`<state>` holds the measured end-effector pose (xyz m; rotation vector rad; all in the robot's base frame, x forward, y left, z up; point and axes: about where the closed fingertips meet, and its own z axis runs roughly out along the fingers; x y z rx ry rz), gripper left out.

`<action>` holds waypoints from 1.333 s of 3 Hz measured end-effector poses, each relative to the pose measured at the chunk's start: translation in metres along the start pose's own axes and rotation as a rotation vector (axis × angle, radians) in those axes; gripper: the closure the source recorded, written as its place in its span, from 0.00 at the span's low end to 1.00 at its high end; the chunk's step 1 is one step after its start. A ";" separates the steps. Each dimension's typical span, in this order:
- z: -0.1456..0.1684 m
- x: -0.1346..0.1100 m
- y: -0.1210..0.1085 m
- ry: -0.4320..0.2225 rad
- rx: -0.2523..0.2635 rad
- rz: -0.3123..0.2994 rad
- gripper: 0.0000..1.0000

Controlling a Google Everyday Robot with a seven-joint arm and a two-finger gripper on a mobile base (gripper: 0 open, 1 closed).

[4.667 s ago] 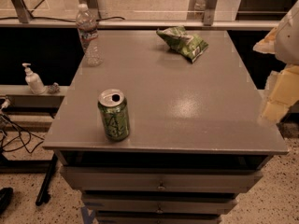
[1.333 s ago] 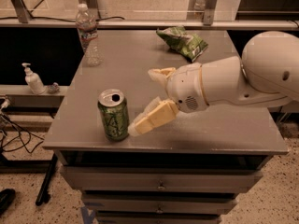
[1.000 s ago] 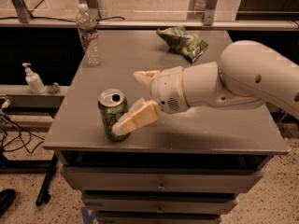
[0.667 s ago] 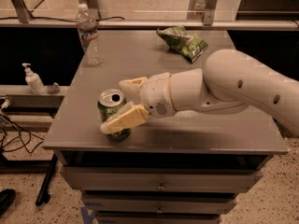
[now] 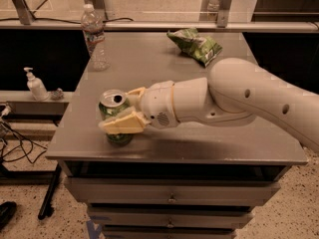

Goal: Pick green can

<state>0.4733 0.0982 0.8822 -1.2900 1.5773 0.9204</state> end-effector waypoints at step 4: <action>-0.095 -0.058 -0.088 -0.081 0.177 -0.042 1.00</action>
Offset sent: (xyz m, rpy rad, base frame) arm 0.0771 -0.1024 0.0817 0.0367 -0.0988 -0.1592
